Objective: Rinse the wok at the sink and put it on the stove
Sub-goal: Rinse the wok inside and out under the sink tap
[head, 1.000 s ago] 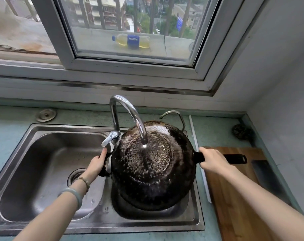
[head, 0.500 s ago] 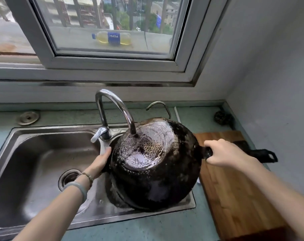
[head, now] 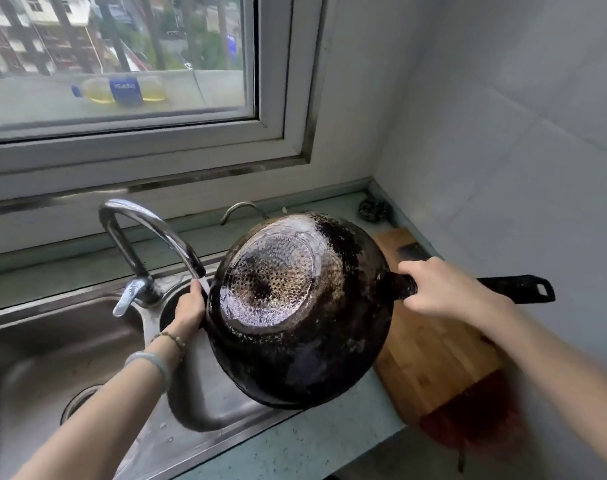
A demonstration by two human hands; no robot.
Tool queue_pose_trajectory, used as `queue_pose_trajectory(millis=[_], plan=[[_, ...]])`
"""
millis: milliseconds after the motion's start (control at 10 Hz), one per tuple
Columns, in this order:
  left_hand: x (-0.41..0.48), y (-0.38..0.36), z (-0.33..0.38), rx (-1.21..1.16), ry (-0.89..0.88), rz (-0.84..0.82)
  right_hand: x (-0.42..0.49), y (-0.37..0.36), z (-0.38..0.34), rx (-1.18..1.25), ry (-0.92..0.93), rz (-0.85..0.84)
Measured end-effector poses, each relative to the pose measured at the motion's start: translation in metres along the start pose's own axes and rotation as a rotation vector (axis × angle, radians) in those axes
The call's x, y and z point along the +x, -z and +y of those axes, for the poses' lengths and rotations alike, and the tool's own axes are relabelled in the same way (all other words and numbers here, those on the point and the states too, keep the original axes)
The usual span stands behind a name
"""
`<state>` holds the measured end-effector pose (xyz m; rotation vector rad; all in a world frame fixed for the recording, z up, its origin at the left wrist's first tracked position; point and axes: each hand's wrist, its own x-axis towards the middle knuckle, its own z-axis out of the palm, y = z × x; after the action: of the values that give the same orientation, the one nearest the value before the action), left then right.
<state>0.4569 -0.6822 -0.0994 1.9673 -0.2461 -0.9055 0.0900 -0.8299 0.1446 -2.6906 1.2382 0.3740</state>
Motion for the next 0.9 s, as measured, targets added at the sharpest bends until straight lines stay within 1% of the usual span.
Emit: queue_pose_trajectory(millis=[100, 200, 300, 400, 500, 600, 700, 800, 900], plan=[[0.045, -0.005, -0.018, 0.068, 0.022, -0.106, -0.007, 0.001, 0.006, 0.013, -0.026, -0.010], [0.057, -0.006, -0.016, 0.076, 0.018, -0.180, -0.011, 0.003, 0.010, 0.019, -0.055, -0.001], [0.036, -0.002, 0.001, 0.072, 0.042, -0.212, -0.016, 0.005, 0.012, 0.032, -0.064, 0.003], [0.012, -0.006, 0.013, 0.023, -0.019, -0.261, -0.020, 0.007, 0.014, 0.035, -0.075, -0.001], [-0.008, -0.010, 0.021, 0.011, -0.144, -0.280, -0.024, 0.007, 0.016, 0.037, -0.076, -0.016], [-0.007, -0.013, 0.017, -0.084, -0.107, -0.307, -0.026, 0.006, 0.015, 0.039, -0.080, -0.029], [0.010, -0.012, 0.007, -0.124, -0.010, -0.304, -0.024, 0.003, 0.015, 0.045, -0.071, -0.035], [0.031, -0.008, -0.011, -0.112, 0.056, -0.228, -0.019, -0.004, 0.017, 0.061, -0.055, -0.031], [-0.006, 0.000, 0.003, -0.043, 0.049, -0.107, -0.004, -0.017, 0.023, 0.099, -0.033, -0.025]])
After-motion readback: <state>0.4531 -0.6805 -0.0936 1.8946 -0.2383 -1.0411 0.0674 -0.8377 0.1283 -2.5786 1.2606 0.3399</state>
